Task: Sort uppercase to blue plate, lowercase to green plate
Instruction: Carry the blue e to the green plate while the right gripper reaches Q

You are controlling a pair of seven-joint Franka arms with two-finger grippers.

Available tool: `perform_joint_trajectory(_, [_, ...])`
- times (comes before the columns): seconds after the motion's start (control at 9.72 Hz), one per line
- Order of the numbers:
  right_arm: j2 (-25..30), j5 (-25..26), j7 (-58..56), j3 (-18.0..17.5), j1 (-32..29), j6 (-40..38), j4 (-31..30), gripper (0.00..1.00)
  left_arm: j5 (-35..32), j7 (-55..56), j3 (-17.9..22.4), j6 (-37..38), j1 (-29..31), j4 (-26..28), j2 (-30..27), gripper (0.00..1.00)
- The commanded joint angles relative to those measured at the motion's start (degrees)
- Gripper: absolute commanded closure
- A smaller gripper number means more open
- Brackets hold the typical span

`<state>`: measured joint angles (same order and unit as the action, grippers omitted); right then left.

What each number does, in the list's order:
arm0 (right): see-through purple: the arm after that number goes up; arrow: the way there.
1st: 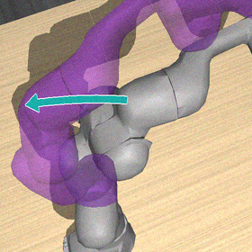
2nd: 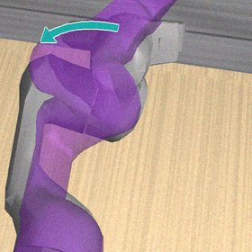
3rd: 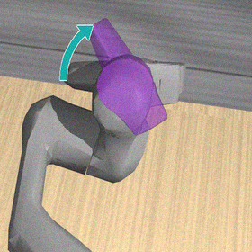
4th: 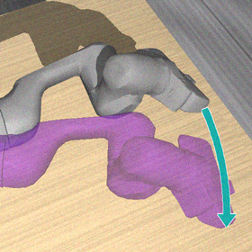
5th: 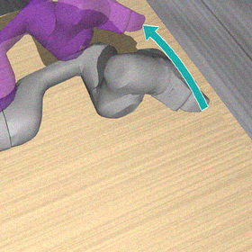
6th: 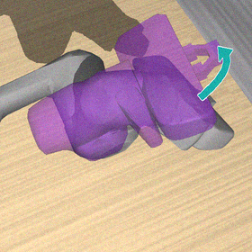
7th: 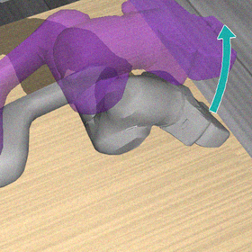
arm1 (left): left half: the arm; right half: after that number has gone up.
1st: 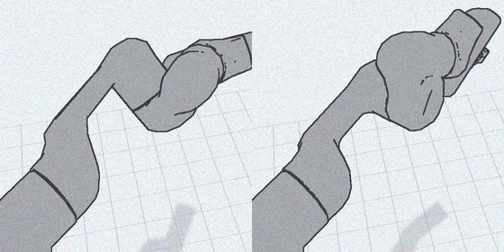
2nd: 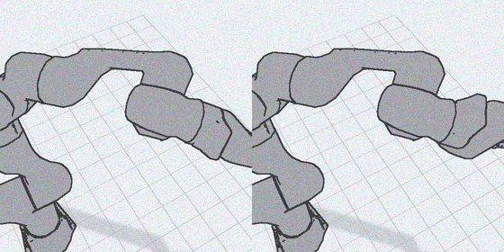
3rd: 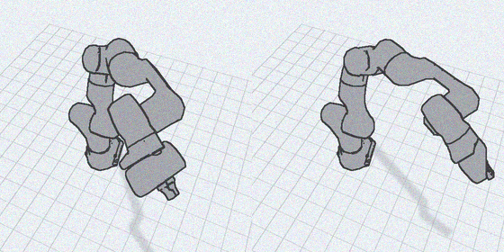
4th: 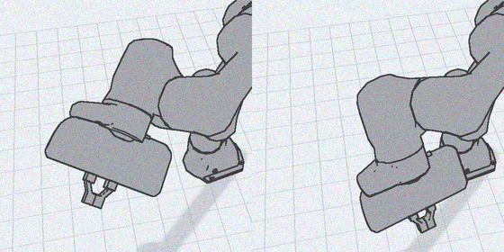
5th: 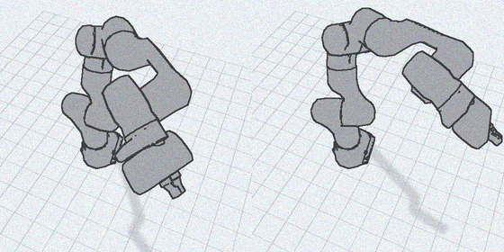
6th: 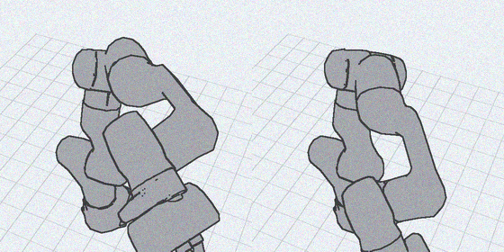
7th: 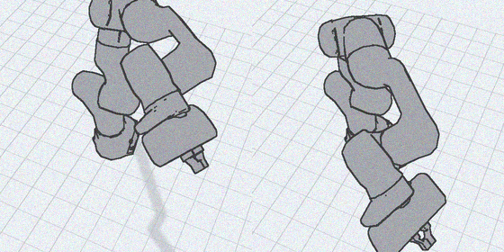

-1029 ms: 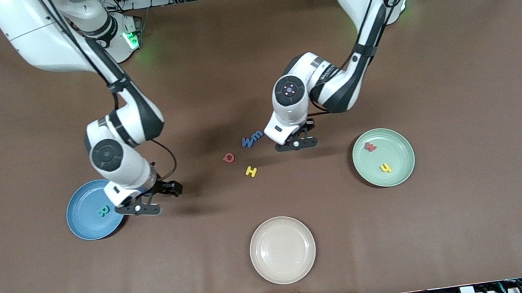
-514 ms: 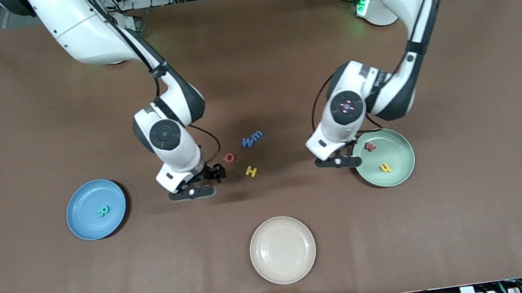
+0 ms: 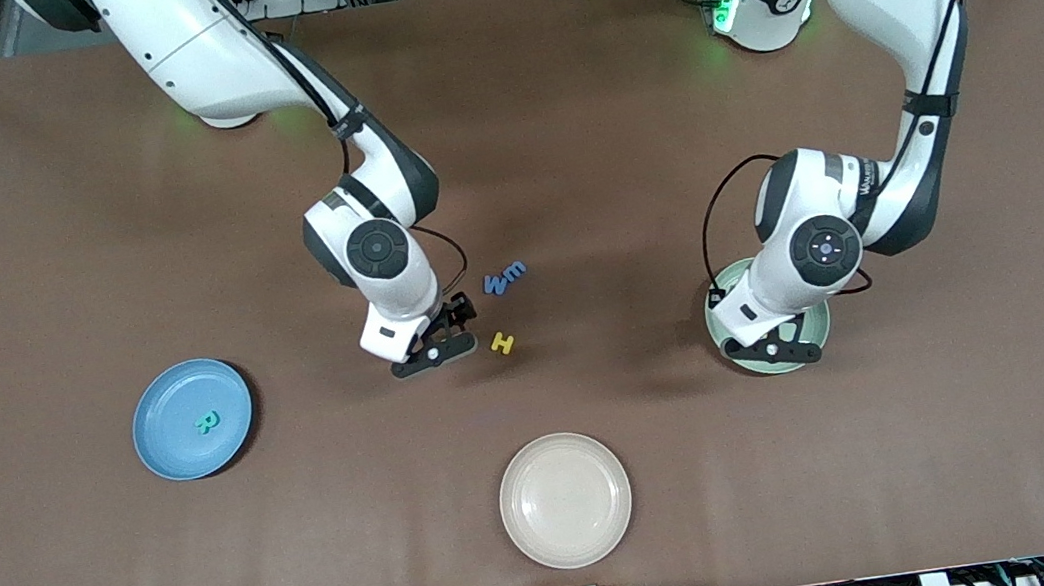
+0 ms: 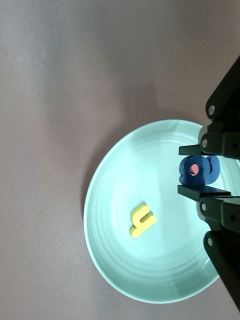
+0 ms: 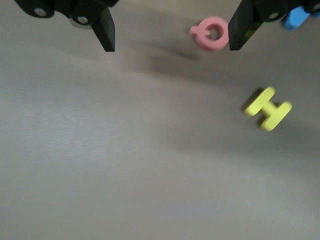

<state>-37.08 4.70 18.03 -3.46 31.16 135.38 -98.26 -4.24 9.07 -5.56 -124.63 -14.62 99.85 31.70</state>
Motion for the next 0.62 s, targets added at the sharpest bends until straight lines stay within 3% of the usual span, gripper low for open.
perform_joint_trajectory(0.0, [-0.45,-0.65,-6.75,-1.46,-0.23,-0.82,0.09,0.00,-3.49,0.16,-0.68,-1.30,1.25,0.78,0.38,1.00])
perform_joint_trajectory(0.1, [-0.45,-0.65,-10.61,-1.55,-0.14,-0.64,-1.05,0.00,-3.50,-1.23,-0.77,-3.49,2.39,2.26,0.47,0.96])
perform_joint_trajectory(0.51, [-0.71,-0.65,-22.77,-1.55,1.43,0.58,-1.85,0.00,-3.50,-5.46,-0.77,-6.23,5.38,4.73,0.73,1.00])
